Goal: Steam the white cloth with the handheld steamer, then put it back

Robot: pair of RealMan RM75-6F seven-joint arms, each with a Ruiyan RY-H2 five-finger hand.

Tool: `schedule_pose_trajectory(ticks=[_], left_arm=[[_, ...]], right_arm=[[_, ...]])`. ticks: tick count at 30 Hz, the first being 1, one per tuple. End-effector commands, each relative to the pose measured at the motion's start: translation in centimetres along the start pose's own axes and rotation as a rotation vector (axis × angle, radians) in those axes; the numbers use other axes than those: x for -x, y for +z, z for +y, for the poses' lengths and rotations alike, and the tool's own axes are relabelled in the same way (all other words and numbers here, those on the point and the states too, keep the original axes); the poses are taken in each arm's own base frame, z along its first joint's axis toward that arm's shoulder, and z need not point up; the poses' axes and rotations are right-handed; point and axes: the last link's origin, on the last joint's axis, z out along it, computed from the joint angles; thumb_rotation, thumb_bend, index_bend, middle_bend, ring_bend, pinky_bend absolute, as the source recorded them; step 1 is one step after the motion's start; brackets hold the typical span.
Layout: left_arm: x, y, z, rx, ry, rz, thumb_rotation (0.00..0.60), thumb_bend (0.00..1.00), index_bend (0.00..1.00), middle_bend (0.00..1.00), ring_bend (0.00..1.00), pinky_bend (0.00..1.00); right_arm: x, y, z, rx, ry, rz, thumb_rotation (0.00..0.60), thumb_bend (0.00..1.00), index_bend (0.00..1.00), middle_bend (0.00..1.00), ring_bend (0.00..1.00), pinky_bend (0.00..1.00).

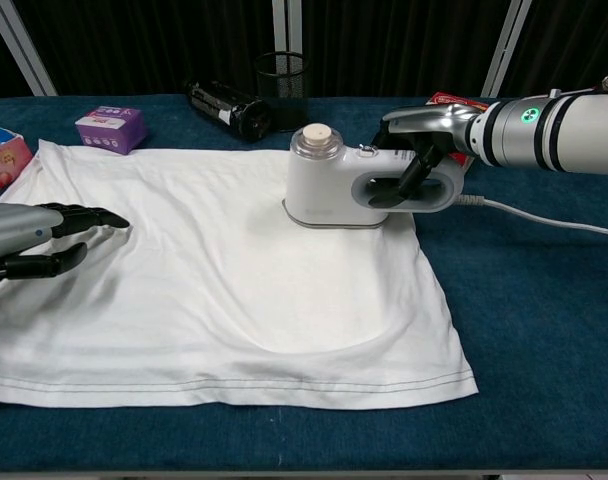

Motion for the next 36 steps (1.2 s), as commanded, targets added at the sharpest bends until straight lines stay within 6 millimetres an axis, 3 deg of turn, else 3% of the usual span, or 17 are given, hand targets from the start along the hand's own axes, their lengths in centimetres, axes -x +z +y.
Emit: schedule_pose_trajectory(ticks=[1, 24, 31, 36], left_arm=[[0.0, 0.0, 0.0, 0.001, 0.0, 0.001, 0.036, 0.53, 0.05, 0.02, 0.0, 0.0], [-0.3, 0.1, 0.4, 0.01, 0.01, 0.012, 0.035, 0.53, 0.05, 0.02, 0.0, 0.0], [-0.9, -0.1, 0.4, 0.009, 0.008, 0.034, 0.035, 0.53, 0.05, 0.02, 0.0, 0.0], [-1.2, -0.1, 0.2, 0.005, 0.006, 0.044, 0.035, 0.53, 0.05, 0.02, 0.0, 0.0]], right_arm=[[0.5, -0.6, 0.2, -0.009, -0.012, -0.014, 0.6, 0.48, 1.0, 0.84, 0.89, 0.71], [6.4, -10.5, 0.2, -0.214, -0.111, -0.185, 0.6, 0.48, 1.0, 0.84, 0.89, 0.71], [4.4, -12.8, 0.9, -0.238, -0.048, -0.081, 0.6, 0.48, 1.0, 0.84, 0.89, 0.71], [2.5, -12.4, 1.6, -0.212, -0.017, -0.008, 0.6, 0.48, 1.0, 0.84, 0.89, 0.71]])
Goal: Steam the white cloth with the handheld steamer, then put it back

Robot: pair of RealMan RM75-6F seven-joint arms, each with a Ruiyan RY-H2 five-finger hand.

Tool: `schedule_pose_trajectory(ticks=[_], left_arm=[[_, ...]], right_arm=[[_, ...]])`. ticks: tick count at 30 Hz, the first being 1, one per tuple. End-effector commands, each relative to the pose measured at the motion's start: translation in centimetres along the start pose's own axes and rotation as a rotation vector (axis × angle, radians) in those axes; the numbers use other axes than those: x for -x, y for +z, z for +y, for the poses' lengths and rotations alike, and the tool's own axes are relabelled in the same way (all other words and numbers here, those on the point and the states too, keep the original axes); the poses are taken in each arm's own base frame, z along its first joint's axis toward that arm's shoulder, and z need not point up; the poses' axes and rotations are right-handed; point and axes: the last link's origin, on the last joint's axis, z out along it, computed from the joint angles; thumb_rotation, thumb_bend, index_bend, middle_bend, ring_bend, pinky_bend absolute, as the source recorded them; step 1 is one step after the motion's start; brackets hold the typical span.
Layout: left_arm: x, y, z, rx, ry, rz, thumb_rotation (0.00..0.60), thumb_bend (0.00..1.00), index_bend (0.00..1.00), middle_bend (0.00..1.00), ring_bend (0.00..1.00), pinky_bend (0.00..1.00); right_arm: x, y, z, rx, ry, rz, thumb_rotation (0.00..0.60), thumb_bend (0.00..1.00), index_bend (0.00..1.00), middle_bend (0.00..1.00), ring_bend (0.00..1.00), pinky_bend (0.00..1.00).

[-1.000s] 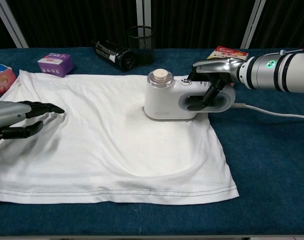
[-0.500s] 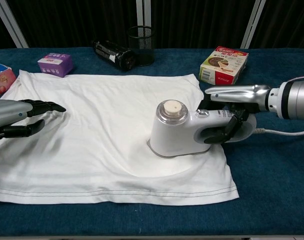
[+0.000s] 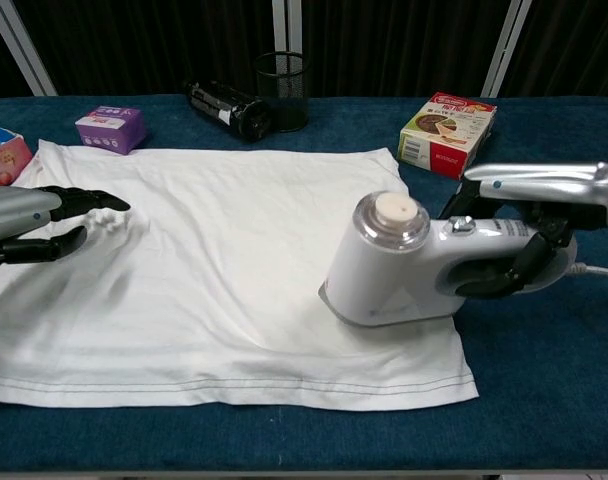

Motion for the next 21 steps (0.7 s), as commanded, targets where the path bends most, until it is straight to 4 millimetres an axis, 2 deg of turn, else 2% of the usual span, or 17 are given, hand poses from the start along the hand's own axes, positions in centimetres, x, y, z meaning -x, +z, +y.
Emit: schedule_pose_trajectory(ticks=[1, 6, 9, 13, 17, 21], left_arm=[[-0.1, 0.0, -0.1, -0.003, 0.001, 0.003, 0.036, 0.53, 0.05, 0.02, 0.0, 0.0], [-0.2, -0.1, -0.3, -0.009, -0.003, 0.007, 0.037, 0.53, 0.05, 0.02, 0.0, 0.0], [-0.1, -0.1, -0.2, -0.009, -0.001, 0.003, 0.035, 0.53, 0.05, 0.02, 0.0, 0.0], [0.0, -0.1, -0.1, -0.005, 0.008, -0.006, 0.035, 0.53, 0.05, 0.02, 0.0, 0.0], [0.1, -0.1, 0.1, -0.003, 0.01, -0.011, 0.038, 0.53, 0.05, 0.02, 0.0, 0.0], [0.1, 0.1, 0.2, -0.001, 0.008, -0.011, 0.037, 0.53, 0.05, 0.02, 0.0, 0.0]], right_arm=[[-1.1, 0.8, 0.4, 0.017, 0.015, 0.038, 0.6, 0.48, 1.0, 0.84, 0.89, 0.71], [-1.0, 4.0, -0.3, 0.013, 0.016, 0.029, 0.6, 0.48, 1.0, 0.84, 0.89, 0.71], [0.0, 6.4, -1.4, -0.003, 0.004, 0.001, 0.6, 0.48, 1.0, 0.84, 0.89, 0.71], [1.0, 8.6, -2.8, -0.023, -0.033, -0.034, 0.6, 0.48, 1.0, 0.84, 0.89, 0.71], [1.2, 9.9, -3.1, -0.009, -0.063, -0.037, 0.6, 0.48, 1.0, 0.84, 0.89, 0.71], [0.8, 10.8, -2.1, 0.041, -0.1, -0.022, 0.6, 0.48, 1.0, 0.84, 0.89, 0.71]])
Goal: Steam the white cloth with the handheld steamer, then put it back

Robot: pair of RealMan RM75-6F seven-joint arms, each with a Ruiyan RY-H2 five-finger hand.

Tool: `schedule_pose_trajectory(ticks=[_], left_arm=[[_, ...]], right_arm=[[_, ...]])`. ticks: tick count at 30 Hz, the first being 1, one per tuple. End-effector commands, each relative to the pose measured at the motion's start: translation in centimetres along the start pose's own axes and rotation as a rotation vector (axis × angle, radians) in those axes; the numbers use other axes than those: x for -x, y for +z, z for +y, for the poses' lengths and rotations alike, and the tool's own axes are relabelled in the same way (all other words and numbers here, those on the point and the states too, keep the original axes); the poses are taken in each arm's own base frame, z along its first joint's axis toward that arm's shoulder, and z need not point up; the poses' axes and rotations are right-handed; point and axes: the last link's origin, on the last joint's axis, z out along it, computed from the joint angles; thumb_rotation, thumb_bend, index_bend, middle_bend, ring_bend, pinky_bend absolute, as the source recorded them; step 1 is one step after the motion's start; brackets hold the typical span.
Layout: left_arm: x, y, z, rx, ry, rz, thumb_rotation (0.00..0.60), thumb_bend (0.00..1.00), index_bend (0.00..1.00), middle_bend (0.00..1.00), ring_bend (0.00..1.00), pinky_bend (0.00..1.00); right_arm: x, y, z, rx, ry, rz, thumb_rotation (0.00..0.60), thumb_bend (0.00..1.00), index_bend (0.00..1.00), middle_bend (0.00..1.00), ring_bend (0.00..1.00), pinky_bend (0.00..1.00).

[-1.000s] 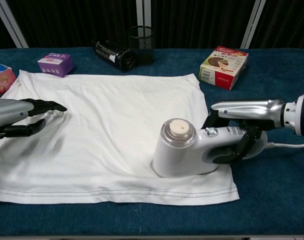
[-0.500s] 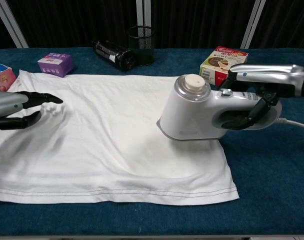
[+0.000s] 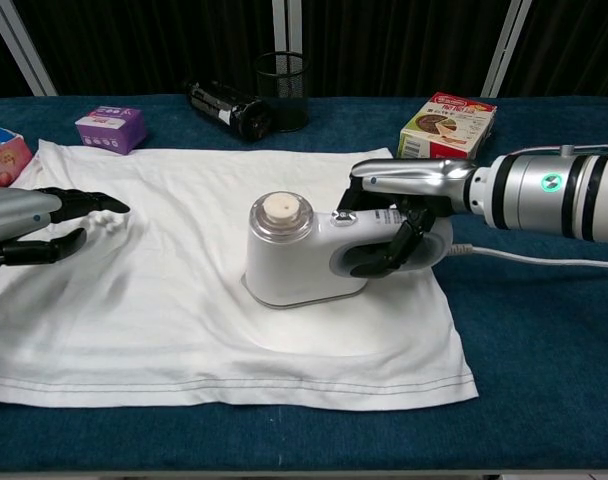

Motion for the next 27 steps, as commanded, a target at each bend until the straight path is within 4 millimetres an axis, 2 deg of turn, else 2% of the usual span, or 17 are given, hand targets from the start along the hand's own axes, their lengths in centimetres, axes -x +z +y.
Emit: schedule_pose_trajectory(ticks=[1, 10, 17, 21, 27], left_arm=[[0.0, 0.1, 0.0, 0.001, -0.001, 0.001, 0.035, 0.53, 0.05, 0.02, 0.0, 0.0], [-0.1, 0.2, 0.0, 0.004, -0.002, 0.003, 0.036, 0.53, 0.05, 0.02, 0.0, 0.0], [-0.2, 0.2, -0.1, 0.003, -0.006, 0.01, 0.037, 0.53, 0.05, 0.02, 0.0, 0.0], [-0.6, -0.1, -0.3, 0.0, -0.011, 0.028, 0.037, 0.53, 0.05, 0.02, 0.0, 0.0], [-2.3, -1.5, -1.3, -0.03, -0.041, 0.102, 0.04, 0.53, 0.05, 0.02, 0.0, 0.0]], right_arm=[[-0.3, 0.9, 0.8, 0.046, -0.02, 0.012, 0.6, 0.48, 1.0, 0.84, 0.89, 0.71], [-1.7, 1.1, 4.8, 0.186, 0.014, 0.08, 0.6, 0.48, 1.0, 0.84, 0.9, 0.71], [-3.2, -0.1, 8.1, 0.295, 0.063, 0.128, 0.6, 0.48, 1.0, 0.84, 0.9, 0.71], [-4.3, -2.0, 9.0, 0.311, 0.097, 0.167, 0.6, 0.48, 1.0, 0.84, 0.9, 0.71], [-5.8, -8.1, 10.0, 0.321, 0.091, 0.18, 0.6, 0.48, 1.0, 0.84, 0.9, 0.71]])
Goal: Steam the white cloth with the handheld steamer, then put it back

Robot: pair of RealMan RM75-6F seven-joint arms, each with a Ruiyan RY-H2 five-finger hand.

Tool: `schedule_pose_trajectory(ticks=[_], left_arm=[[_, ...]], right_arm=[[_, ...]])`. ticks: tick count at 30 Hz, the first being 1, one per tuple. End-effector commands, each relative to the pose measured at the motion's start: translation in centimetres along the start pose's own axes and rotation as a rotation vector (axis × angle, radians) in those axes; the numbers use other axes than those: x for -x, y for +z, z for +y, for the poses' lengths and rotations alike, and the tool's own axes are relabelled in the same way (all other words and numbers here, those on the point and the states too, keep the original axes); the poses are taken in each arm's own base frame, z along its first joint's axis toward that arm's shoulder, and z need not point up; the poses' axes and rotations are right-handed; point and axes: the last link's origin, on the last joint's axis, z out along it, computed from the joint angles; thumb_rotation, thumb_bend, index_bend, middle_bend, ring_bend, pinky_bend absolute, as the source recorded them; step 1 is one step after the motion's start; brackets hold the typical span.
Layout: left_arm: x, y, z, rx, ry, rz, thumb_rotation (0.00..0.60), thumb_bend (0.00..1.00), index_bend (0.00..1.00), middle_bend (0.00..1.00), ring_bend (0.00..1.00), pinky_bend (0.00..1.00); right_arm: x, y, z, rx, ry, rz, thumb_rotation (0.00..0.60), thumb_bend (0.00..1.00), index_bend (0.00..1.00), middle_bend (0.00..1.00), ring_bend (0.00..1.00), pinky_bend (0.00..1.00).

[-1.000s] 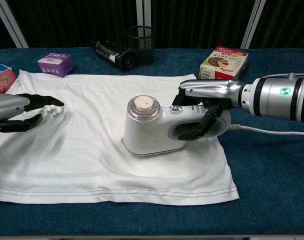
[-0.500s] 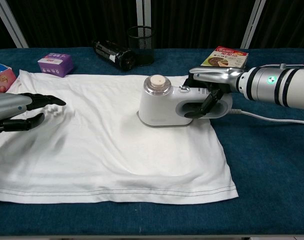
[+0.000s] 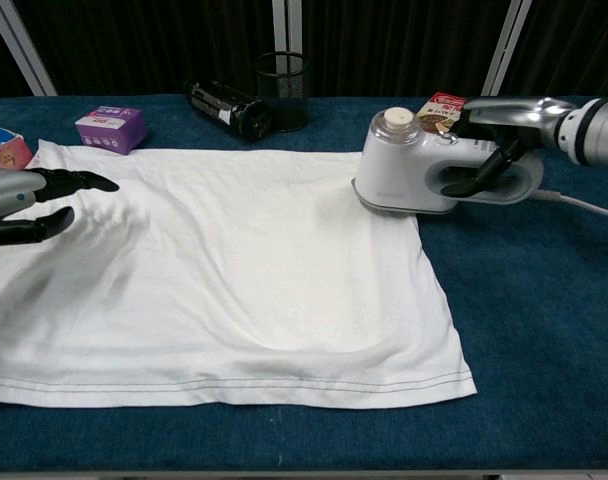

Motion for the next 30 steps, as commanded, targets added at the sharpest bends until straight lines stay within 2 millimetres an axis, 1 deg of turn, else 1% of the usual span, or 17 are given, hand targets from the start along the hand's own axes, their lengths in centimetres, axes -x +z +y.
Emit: schedule_pose_trajectory(ticks=[1, 4, 8, 10, 12, 14, 15, 16, 17, 18, 20, 21, 22, 23, 25, 28, 30], left_arm=[[-1.2, -1.0, -0.9, -0.023, -0.019, 0.047, 0.04, 0.53, 0.05, 0.02, 0.0, 0.0], [-2.1, -1.8, -1.8, -0.055, -0.033, 0.085, 0.038, 0.53, 0.05, 0.02, 0.0, 0.0], [-2.9, -3.0, -3.3, -0.107, -0.064, 0.121, 0.038, 0.53, 0.05, 0.03, 0.0, 0.0], [-3.0, -3.6, -4.1, -0.137, -0.077, 0.132, 0.039, 0.53, 0.05, 0.02, 0.0, 0.0], [-3.0, -4.0, -4.7, -0.16, -0.088, 0.136, 0.04, 0.53, 0.05, 0.02, 0.0, 0.0], [-2.9, -4.4, -5.2, -0.181, -0.1, 0.139, 0.039, 0.53, 0.05, 0.02, 0.0, 0.0], [-2.8, -4.6, -5.4, -0.188, -0.103, 0.139, 0.039, 0.53, 0.05, 0.02, 0.0, 0.0], [-2.8, -4.9, -5.7, -0.198, -0.107, 0.143, 0.04, 0.52, 0.05, 0.02, 0.0, 0.0], [-2.7, -5.0, -5.9, -0.204, -0.109, 0.145, 0.04, 0.52, 0.05, 0.02, 0.0, 0.0], [-2.7, -5.2, -6.0, -0.21, -0.112, 0.147, 0.039, 0.52, 0.05, 0.02, 0.0, 0.0], [-2.8, -5.6, -6.5, -0.225, -0.117, 0.155, 0.038, 0.51, 0.05, 0.02, 0.0, 0.0], [-2.8, -5.7, -6.6, -0.23, -0.119, 0.157, 0.037, 0.51, 0.05, 0.02, 0.0, 0.0], [-2.8, -6.0, -6.9, -0.24, -0.122, 0.163, 0.039, 0.51, 0.05, 0.02, 0.0, 0.0], [-2.9, -6.1, -7.1, -0.245, -0.124, 0.166, 0.039, 0.51, 0.05, 0.02, 0.0, 0.0], [-3.0, -6.4, -7.5, -0.258, -0.127, 0.173, 0.038, 0.51, 0.05, 0.02, 0.0, 0.0], [-3.1, -7.0, -8.0, -0.277, -0.131, 0.181, 0.035, 0.51, 0.05, 0.02, 0.0, 0.0], [-3.2, -7.4, -8.5, -0.293, -0.133, 0.189, 0.038, 0.51, 0.05, 0.02, 0.0, 0.0]], right_arm=[[-1.6, -4.4, 2.1, 0.018, -0.001, -0.002, 0.6, 0.48, 1.0, 0.84, 0.89, 0.71], [-1.8, -6.8, 3.5, 0.049, -0.015, -0.031, 0.6, 0.48, 0.99, 0.84, 0.88, 0.71], [-1.0, -8.9, 4.9, 0.092, -0.048, -0.107, 0.6, 0.48, 0.94, 0.84, 0.84, 0.68], [-0.5, -9.4, 5.4, 0.108, -0.058, -0.134, 0.6, 0.48, 0.9, 0.84, 0.8, 0.65], [0.1, -9.4, 5.7, 0.111, -0.062, -0.139, 0.6, 0.48, 0.88, 0.84, 0.77, 0.62], [0.6, -9.2, 5.9, 0.112, -0.07, -0.142, 0.6, 0.43, 0.83, 0.81, 0.72, 0.58], [0.7, -9.1, 6.0, 0.113, -0.075, -0.14, 0.6, 0.38, 0.8, 0.78, 0.67, 0.56], [0.9, -9.0, 6.0, 0.111, -0.083, -0.135, 0.6, 0.29, 0.74, 0.73, 0.6, 0.52], [1.0, -8.9, 6.0, 0.108, -0.088, -0.128, 0.6, 0.24, 0.7, 0.7, 0.55, 0.5], [1.0, -8.9, 6.0, 0.107, -0.091, -0.12, 0.6, 0.16, 0.6, 0.62, 0.47, 0.45], [0.9, -9.0, 6.0, 0.103, -0.101, -0.094, 0.6, 0.06, 0.44, 0.5, 0.34, 0.37], [0.8, -9.0, 6.0, 0.103, -0.105, -0.085, 0.6, 0.03, 0.38, 0.46, 0.3, 0.34], [0.7, -9.2, 5.9, 0.102, -0.103, -0.069, 0.6, 0.01, 0.29, 0.4, 0.25, 0.31], [0.5, -9.3, 5.8, 0.102, -0.1, -0.06, 0.6, 0.0, 0.25, 0.36, 0.22, 0.29], [0.2, -9.5, 5.8, 0.105, -0.091, -0.043, 0.6, 0.0, 0.13, 0.26, 0.15, 0.23], [-0.2, -10.0, 5.6, 0.103, -0.085, -0.025, 0.6, 0.0, 0.03, 0.16, 0.07, 0.17], [-0.7, -10.4, 5.5, 0.101, -0.086, -0.008, 0.6, 0.0, 0.0, 0.13, 0.05, 0.15]])
